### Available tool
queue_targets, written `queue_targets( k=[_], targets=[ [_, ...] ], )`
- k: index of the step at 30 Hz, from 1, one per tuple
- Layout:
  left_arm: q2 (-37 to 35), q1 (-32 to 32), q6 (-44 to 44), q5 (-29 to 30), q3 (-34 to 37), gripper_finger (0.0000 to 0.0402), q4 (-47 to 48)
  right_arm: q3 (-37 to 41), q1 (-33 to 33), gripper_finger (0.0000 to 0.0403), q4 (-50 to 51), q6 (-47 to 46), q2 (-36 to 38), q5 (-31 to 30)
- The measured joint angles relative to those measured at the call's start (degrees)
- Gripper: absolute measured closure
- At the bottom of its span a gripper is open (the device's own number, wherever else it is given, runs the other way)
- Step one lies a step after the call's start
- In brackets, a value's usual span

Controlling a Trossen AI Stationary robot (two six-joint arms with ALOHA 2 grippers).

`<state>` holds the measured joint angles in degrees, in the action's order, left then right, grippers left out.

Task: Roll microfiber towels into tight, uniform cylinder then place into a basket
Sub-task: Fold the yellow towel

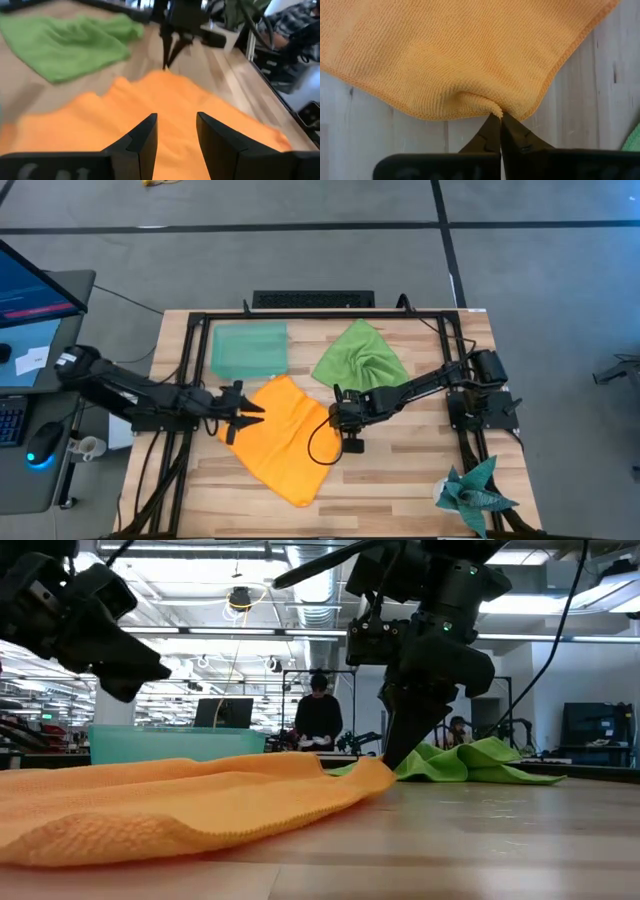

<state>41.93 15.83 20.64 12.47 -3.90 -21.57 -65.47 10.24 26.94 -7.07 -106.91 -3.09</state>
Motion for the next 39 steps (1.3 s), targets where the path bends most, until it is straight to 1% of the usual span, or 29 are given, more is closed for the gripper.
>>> queue_targets(
  k=[2,6,10,14,18,21,23,25,30,35,39],
  targets=[
    [4.21,1.41,0.13,0.06,-2.28,0.0274,0.03,-0.02,-0.14,0.0396,0.00,0.02,0.00,0.02],
    [13.23,3.62,-2.62,0.89,-8.81,0.0274,0.55,-0.02,-0.51,0.0395,0.00,0.00,0.00,0.07],
    [22.42,5.33,-4.19,0.93,-16.41,0.0274,6.25,-0.02,-0.63,0.0388,0.02,-0.02,0.00,0.06],
    [31.65,7.58,-3.02,0.80,-22.71,0.0274,12.11,-0.02,-0.48,0.0393,0.07,-0.02,0.02,0.07],
    [40.09,10.37,-1.59,0.21,-26.38,0.0276,13.21,-0.02,-0.50,0.0397,0.11,-0.01,0.02,0.09],
    [44.43,11.39,0.06,-0.63,-28.58,0.0284,13.63,-0.02,-0.50,0.0391,0.17,-0.02,0.02,0.09],
    [46.25,11.55,1.61,-1.90,-30.03,0.0291,16.02,-0.02,-0.50,0.0388,0.17,-0.01,0.03,0.10],
    [47.40,11.55,4.09,-1.94,-31.73,0.0298,20.42,-0.02,-0.48,0.0388,0.20,0.00,0.04,0.23],
    [48.20,11.48,9.60,1.73,-34.02,0.0313,30.55,-0.02,-0.50,0.0397,0.18,0.02,0.07,0.26],
    [48.06,11.12,12.02,7.84,-34.58,0.0321,39.24,-0.02,-0.47,0.0391,-0.85,-0.74,0.07,0.35],
    [48.02,9.42,11.76,14.99,-34.55,0.0326,46.01,-0.02,0.15,0.0390,-4.23,-2.85,0.07,2.31]
  ],
)
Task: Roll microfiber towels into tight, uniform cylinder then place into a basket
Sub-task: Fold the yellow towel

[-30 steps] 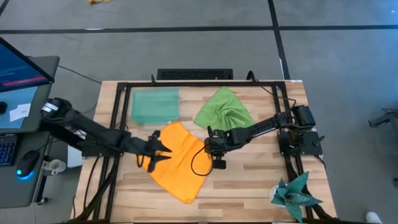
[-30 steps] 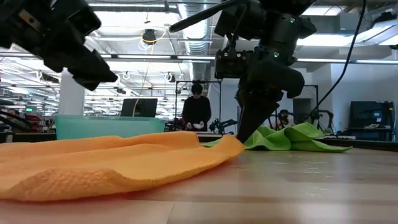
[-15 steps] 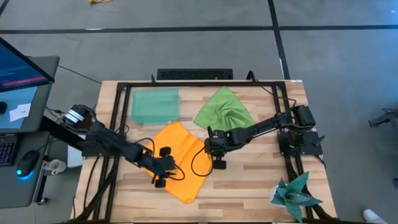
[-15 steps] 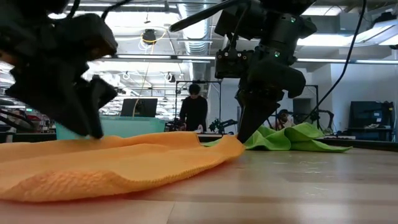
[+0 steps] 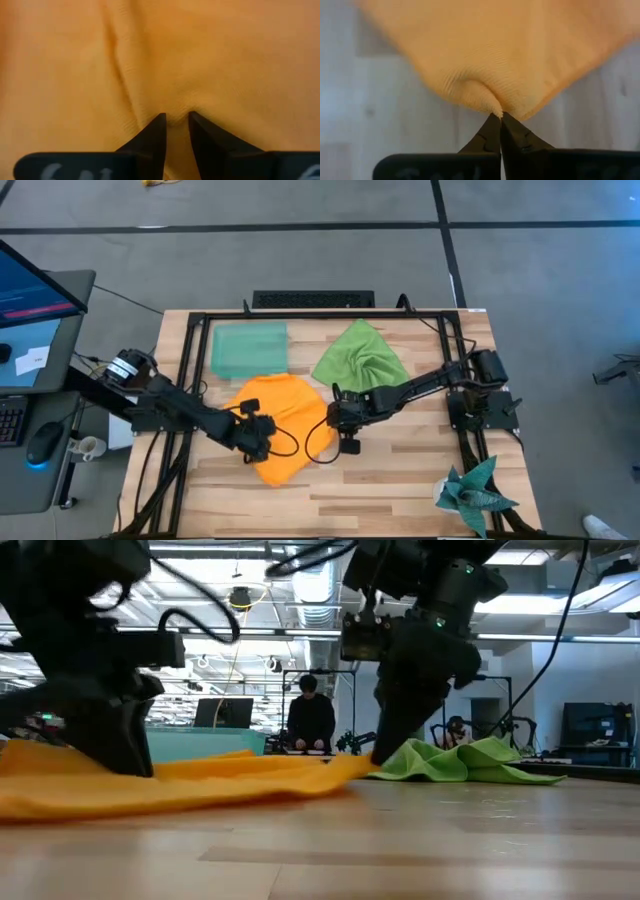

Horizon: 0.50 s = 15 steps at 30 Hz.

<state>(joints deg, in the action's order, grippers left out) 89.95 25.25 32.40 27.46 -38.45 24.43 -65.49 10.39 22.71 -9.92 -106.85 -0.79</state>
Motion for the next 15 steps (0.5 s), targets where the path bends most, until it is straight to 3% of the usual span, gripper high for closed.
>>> queue_targets(
  k=[5,10,15],
  targets=[
    [0.04,-2.94,-3.58,4.98,0.19,0.0327,3.74,0.00,0.96,0.0397,-5.76,-0.67,0.00,0.88],
    [0.04,-4.11,-4.87,2.76,-0.57,0.0327,3.95,-0.02,2.00,0.0389,-6.77,-2.07,0.00,0.85],
    [0.04,0.04,-5.18,1.81,-5.53,0.0327,4.51,-0.02,2.33,0.0392,-6.72,-0.31,0.00,0.88]
  ],
)
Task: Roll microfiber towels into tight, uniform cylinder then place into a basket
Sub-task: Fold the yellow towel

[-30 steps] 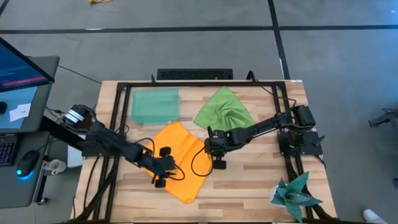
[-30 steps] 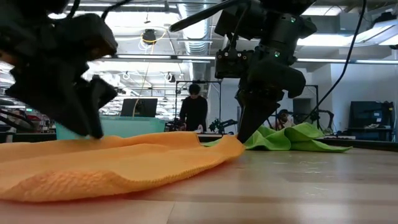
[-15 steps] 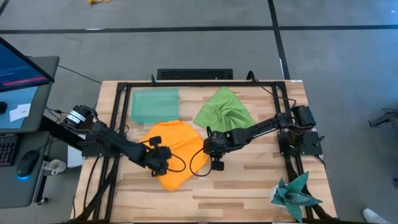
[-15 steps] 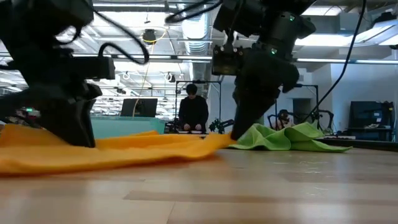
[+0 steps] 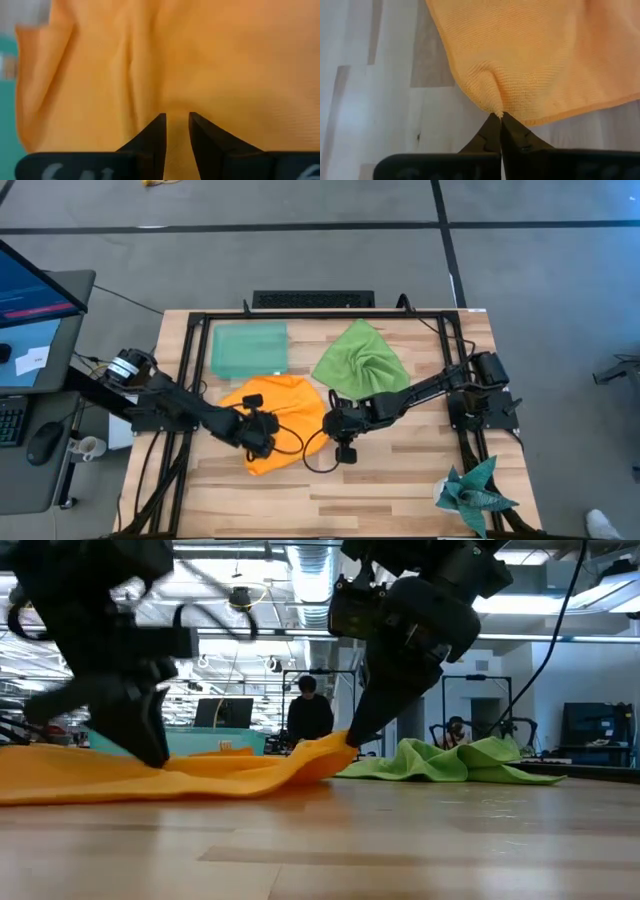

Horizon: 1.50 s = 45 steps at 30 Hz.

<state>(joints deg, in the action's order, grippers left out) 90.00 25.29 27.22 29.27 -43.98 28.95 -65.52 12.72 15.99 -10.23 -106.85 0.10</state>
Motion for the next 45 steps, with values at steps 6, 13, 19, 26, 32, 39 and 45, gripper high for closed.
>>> queue_targets(
  k=[6,13,19,26,32,39,45],
  targets=[
    [0.00,7.60,3.75,1.24,-6.16,0.0327,0.93,0.00,-1.12,0.0392,0.16,1.24,0.00,-0.03],
    [0.13,17.61,15.00,1.23,-7.29,0.0328,0.09,0.00,-1.59,0.0391,0.22,3.18,0.00,-0.02],
    [0.20,22.34,20.93,0.89,-11.72,0.0350,3.45,0.00,-2.36,0.0390,0.26,4.23,0.00,0.01],
    [0.15,22.81,19.61,0.95,-17.95,0.0380,10.04,0.00,-2.35,0.0392,1.09,4.28,0.00,0.02],
    [0.15,22.81,20.43,0.51,-15.00,0.0381,7.50,0.00,-2.37,0.0390,1.87,4.25,0.00,0.03],
    [0.15,22.81,17.33,-3.49,-11.55,0.0341,-2.25,0.00,-2.37,0.0391,1.73,4.28,0.00,0.02],
    [0.15,22.79,19.07,-3.49,-9.31,0.0287,-3.03,0.00,-2.37,0.0388,1.72,4.25,0.00,0.02]
  ],
)
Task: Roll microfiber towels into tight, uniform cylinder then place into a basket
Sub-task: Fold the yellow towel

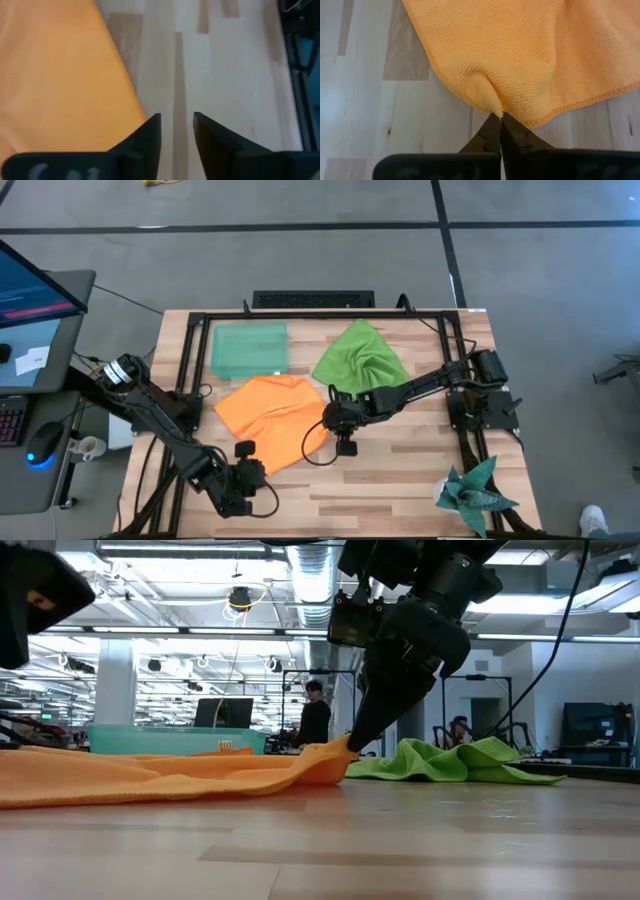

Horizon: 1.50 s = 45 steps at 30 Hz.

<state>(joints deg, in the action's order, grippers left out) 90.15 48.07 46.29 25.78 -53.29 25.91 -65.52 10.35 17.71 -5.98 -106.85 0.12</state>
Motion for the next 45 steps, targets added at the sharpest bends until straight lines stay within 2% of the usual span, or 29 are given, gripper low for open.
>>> queue_targets(
  k=[6,24,30,34,40,45],
  targets=[
    [0.00,0.00,1.88,-1.46,4.16,0.0267,-1.82,0.00,0.00,0.0391,0.03,0.00,0.00,0.02],
    [-0.02,0.07,0.79,-2.82,16.93,0.0267,-19.41,0.00,0.00,0.0388,0.07,0.00,0.00,0.02],
    [-0.02,0.05,1.42,-2.65,18.62,0.0270,-20.59,0.00,0.00,0.0391,0.23,0.00,0.00,0.02],
    [-0.02,0.07,2.09,-1.29,18.90,0.0296,-20.46,0.00,0.10,0.0391,0.56,0.00,0.00,0.04],
    [-0.02,0.93,-0.28,-0.03,18.92,0.0389,-23.62,0.00,0.94,0.0388,5.17,-0.02,0.00,0.04],
    [-0.02,3.08,-3.27,4.27,16.99,0.0396,-25.75,0.00,3.38,0.0392,7.62,-0.02,0.00,0.09]
  ],
)
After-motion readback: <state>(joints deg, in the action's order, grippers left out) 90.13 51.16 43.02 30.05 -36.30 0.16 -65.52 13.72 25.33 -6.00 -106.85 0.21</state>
